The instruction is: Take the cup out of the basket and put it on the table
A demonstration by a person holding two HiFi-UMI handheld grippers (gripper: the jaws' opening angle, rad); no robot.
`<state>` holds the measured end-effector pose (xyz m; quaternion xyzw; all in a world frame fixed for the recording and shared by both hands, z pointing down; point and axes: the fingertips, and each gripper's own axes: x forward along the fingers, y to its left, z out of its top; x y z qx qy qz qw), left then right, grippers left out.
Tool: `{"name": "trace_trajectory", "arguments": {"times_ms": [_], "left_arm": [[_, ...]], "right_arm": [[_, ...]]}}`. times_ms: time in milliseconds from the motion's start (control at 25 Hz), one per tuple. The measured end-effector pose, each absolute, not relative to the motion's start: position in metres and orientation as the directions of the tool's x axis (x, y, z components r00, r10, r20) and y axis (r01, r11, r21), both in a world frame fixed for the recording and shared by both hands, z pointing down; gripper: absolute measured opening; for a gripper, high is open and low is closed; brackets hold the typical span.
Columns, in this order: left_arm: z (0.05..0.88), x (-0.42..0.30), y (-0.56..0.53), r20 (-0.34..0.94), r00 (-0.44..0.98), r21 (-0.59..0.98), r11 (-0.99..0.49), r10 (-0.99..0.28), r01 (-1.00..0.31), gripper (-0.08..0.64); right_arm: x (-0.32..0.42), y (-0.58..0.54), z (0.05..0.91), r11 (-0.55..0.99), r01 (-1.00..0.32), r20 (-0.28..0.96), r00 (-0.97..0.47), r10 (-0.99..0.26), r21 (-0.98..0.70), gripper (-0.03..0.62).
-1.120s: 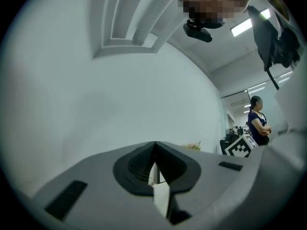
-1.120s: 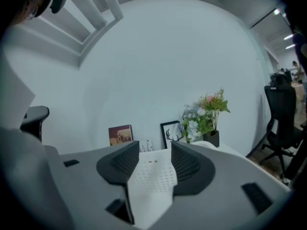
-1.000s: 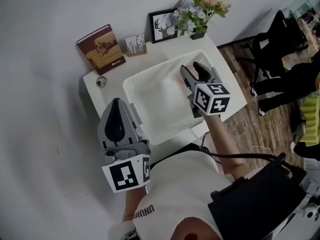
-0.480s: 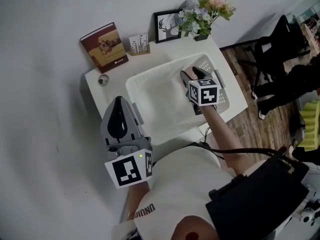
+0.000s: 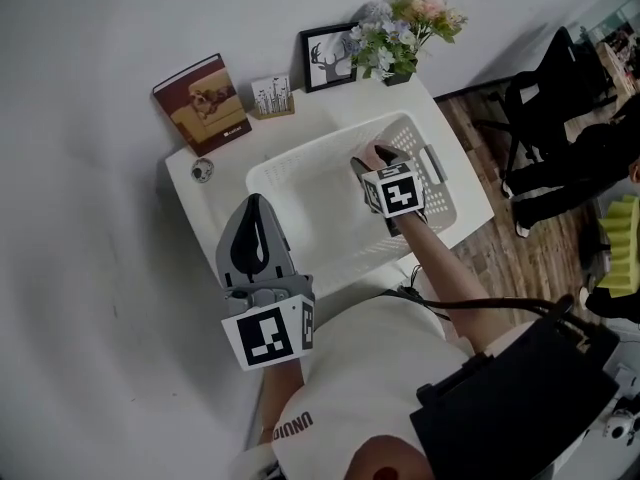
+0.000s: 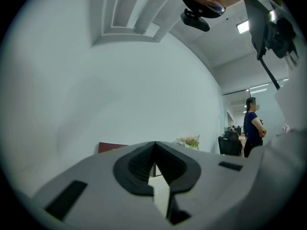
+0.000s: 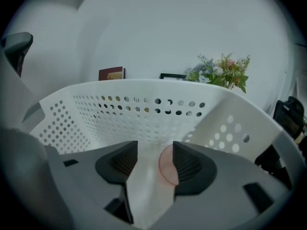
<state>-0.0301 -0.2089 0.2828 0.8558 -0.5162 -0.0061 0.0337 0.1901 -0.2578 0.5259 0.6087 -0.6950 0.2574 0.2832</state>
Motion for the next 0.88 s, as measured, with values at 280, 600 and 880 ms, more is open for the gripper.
{"name": "trace_trajectory", "arguments": {"times_ms": [280, 600, 880], "left_arm": [[0.292, -0.015, -0.215, 0.041, 0.507, 0.068, -0.504, -0.861, -0.861, 0.011], [0.299, -0.003, -0.22, 0.044, 0.538, 0.087, -0.533, -0.842, -0.841, 0.011], [0.302, -0.002, -0.223, 0.047, 0.545, 0.1, -0.539, -0.837, -0.836, 0.011]], "right_arm": [[0.19, -0.255, 0.538, 0.173, -0.984, 0.768, -0.08, -0.636, 0.041, 0.23], [0.193, -0.256, 0.551, 0.212, -0.973, 0.809, -0.056, -0.585, 0.087, 0.23], [0.194, -0.253, 0.562, 0.243, -0.963, 0.842, -0.034, -0.538, 0.116, 0.212]]}}
